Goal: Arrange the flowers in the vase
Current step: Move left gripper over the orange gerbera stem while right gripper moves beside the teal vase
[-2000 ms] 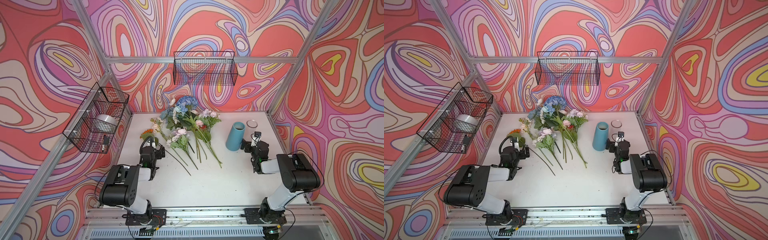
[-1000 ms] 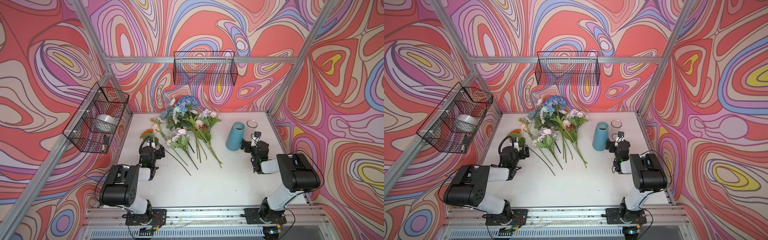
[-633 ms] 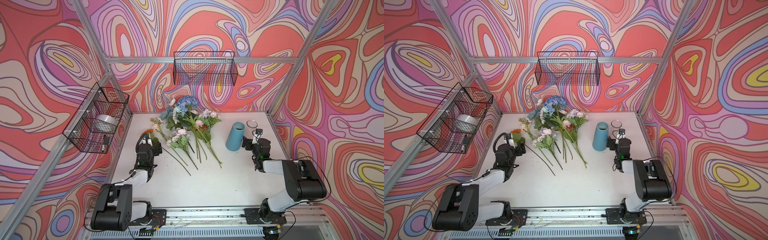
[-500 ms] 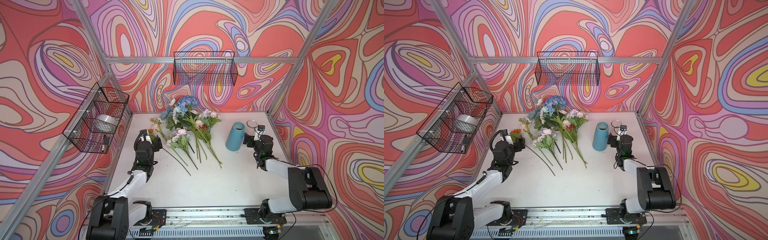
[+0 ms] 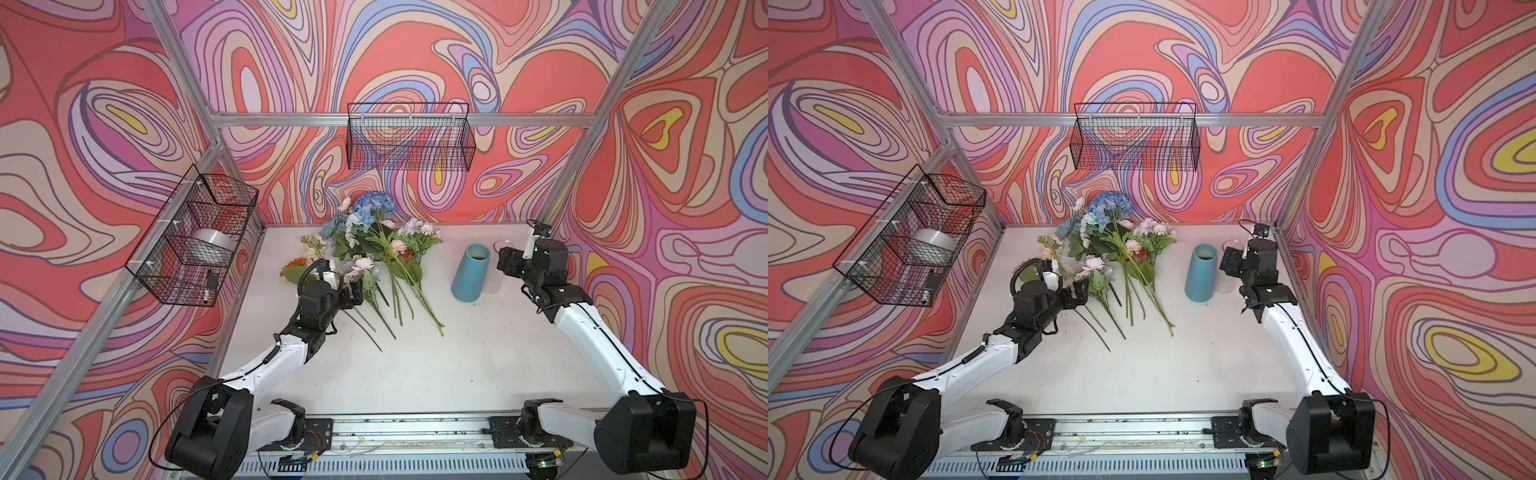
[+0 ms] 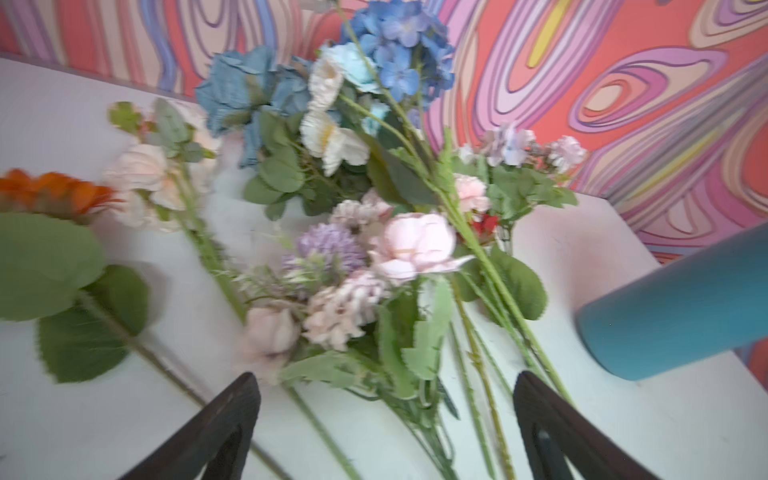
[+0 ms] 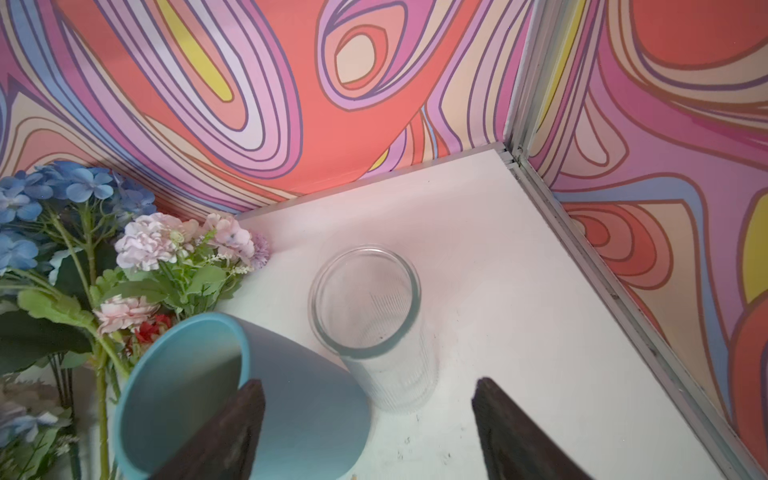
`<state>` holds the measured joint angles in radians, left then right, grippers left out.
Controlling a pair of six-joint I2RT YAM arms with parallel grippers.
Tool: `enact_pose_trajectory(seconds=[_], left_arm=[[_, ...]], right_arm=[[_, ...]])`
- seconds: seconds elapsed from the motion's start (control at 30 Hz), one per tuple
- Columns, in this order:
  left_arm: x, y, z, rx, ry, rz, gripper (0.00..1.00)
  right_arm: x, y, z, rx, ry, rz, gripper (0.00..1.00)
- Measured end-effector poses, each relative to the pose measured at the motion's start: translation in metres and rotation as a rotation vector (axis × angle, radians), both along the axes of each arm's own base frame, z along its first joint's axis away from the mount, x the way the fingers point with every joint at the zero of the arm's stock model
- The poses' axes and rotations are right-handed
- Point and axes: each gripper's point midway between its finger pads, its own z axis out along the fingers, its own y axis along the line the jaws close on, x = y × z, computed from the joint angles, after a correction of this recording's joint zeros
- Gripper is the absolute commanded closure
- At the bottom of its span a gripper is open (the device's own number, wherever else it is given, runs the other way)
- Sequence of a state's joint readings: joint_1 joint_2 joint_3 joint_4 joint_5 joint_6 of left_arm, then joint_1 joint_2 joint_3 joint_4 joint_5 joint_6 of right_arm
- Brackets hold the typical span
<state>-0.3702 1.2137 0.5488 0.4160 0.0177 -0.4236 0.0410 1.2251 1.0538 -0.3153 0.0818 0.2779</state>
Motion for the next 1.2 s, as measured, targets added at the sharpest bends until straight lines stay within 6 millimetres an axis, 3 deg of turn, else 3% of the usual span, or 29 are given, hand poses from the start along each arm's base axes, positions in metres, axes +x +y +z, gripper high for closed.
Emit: enact_pose_trajectory(seconds=[0.1,0.2,0.33,0.5,0.67,0.9,1.1,1.2], left_arm=[[-0.006,-0.022,0.002,-0.024,0.004,-0.066,0.02],[-0.010,-0.030,0.000,-0.037,0.018,-0.090,0.02],[-0.012,-0.031,-0.004,-0.047,0.029,-0.090,0.02],[-0.015,-0.028,-0.008,-0.050,0.034,-0.079,0.00],[-0.022,-0.011,-0.015,-0.024,0.029,-0.009,0.00],[-0.029,0.030,-0.012,0.034,-0.006,0.177,0.00],[-0.041,0.055,-0.019,0.080,0.003,0.276,0.00],[-0.044,0.064,-0.022,0.090,0.008,0.314,0.00]], right_arm=[[0.009,0.011,0.020,0.082,0.026,0.029,0.46],[0.022,0.027,0.026,0.150,0.082,0.083,0.53],[0.031,0.040,0.009,0.196,0.192,0.119,0.54],[0.027,0.045,-0.024,0.199,0.328,0.118,0.61],[0.032,0.049,-0.034,0.196,0.379,0.125,0.67],[0.045,0.063,-0.042,0.180,0.412,0.165,0.77],[0.051,0.079,-0.039,0.150,0.412,0.203,0.80],[0.053,0.084,-0.038,0.129,0.412,0.212,0.86]])
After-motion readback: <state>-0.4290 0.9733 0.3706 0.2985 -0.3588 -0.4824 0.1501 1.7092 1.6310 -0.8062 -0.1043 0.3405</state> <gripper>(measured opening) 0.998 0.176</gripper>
